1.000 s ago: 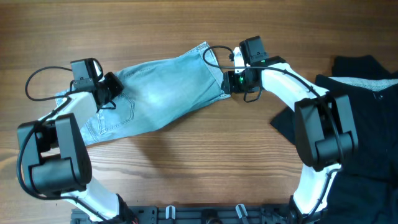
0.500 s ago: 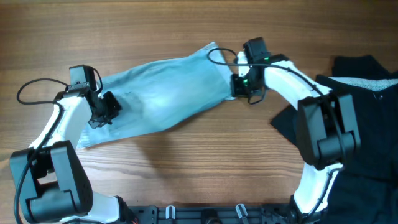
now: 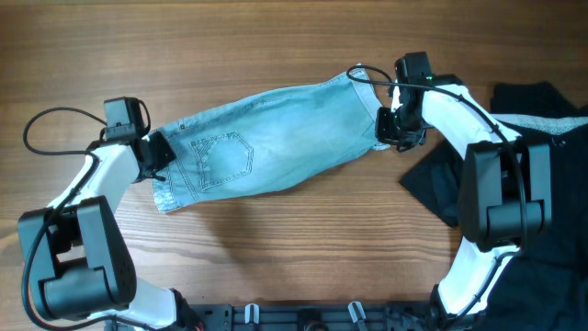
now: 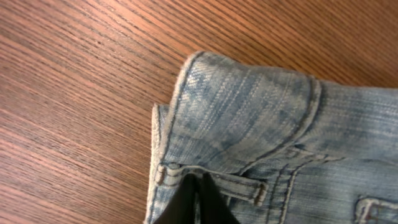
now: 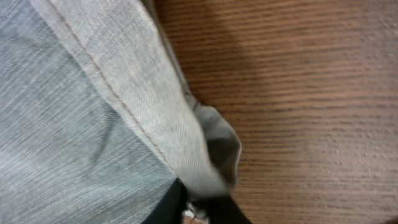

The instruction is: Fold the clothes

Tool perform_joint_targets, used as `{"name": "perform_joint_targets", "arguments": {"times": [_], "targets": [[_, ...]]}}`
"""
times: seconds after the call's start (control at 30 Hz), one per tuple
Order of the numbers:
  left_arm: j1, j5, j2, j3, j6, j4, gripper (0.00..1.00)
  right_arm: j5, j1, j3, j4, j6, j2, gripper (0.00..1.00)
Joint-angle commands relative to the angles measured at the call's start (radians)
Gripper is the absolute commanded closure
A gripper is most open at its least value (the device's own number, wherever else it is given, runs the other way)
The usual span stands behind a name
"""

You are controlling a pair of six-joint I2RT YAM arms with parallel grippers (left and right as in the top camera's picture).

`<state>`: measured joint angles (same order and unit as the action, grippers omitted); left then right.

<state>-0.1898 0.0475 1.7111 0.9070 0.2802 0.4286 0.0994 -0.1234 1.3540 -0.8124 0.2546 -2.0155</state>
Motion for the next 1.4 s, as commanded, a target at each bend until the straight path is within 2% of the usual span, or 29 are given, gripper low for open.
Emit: {"name": "perform_joint_targets", "arguments": {"times": [0.0, 0.07, 0.1, 0.13, 0.27, 0.4, 0.43, 0.53, 0.63, 0.7, 0.87, 1.03, 1.07, 1.17, 1.27, 1.37], "targets": [[-0.005, -0.040, 0.005, 0.000, -0.064, 0.048, 0.79, -0.036, 0.000, -0.010, -0.013, 0.007, 0.022, 0.76], [-0.005, -0.047, -0.047, 0.035, -0.064, 0.094, 0.48, -0.036, 0.000, -0.010, -0.025, 0.007, 0.022, 0.70], [-0.006, -0.050, -0.071, 0.047, -0.064, 0.113, 0.38, -0.036, 0.000, -0.011, -0.030, 0.007, 0.022, 0.70], [-0.010, -0.051, -0.087, 0.048, -0.062, 0.123, 0.33, -0.036, 0.000, -0.010, -0.032, 0.007, 0.022, 0.70], [-0.075, -0.106, -0.108, 0.048, -0.026, 0.192, 0.21, -0.030, 0.000, -0.010, -0.038, -0.019, 0.023, 0.68], [-0.240, -0.354, -0.107, 0.048, -0.027, 0.225, 0.05, -0.013, 0.000, -0.010, -0.041, -0.073, 0.064, 0.68], [-0.283, -0.402, -0.107, 0.048, -0.026, 0.225, 0.04, -0.013, 0.000, -0.010, -0.041, -0.072, 0.083, 0.67], [-0.382, -0.422, -0.105, 0.040, -0.027, 0.231, 0.04, 0.025, 0.000, -0.010, -0.040, -0.083, 0.138, 0.66], [-0.382, -0.432, -0.088, 0.027, -0.046, 0.226, 0.04, 0.245, 0.000, -0.011, -0.023, -0.187, 0.163, 0.65], [-0.359, -0.433, -0.047, 0.016, -0.087, 0.200, 0.06, 0.373, -0.003, -0.021, 0.001, -0.206, 0.160, 0.64], [-0.278, -0.456, 0.094, 0.010, -0.113, 0.138, 0.05, 0.387, -0.050, -0.028, 0.029, -0.200, 0.132, 0.54], [-0.216, -0.477, 0.182, 0.010, -0.116, 0.095, 0.09, 0.383, -0.075, -0.028, 0.064, -0.134, 0.085, 0.53], [-0.207, -0.478, 0.190, 0.010, -0.116, 0.090, 0.13, 0.370, -0.080, -0.028, 0.068, -0.119, 0.072, 0.53], [-0.175, -0.478, 0.192, 0.010, -0.116, 0.091, 0.34, 0.352, -0.106, -0.028, 0.068, -0.120, 0.038, 0.53], [-0.138, -0.477, 0.192, 0.010, -0.116, 0.101, 0.50, 0.286, -0.130, -0.028, 0.067, -0.076, 0.012, 0.55], [-0.122, -0.477, 0.192, 0.010, -0.116, 0.127, 0.81, 0.259, -0.132, -0.028, 0.068, -0.055, 0.010, 0.55]]}}
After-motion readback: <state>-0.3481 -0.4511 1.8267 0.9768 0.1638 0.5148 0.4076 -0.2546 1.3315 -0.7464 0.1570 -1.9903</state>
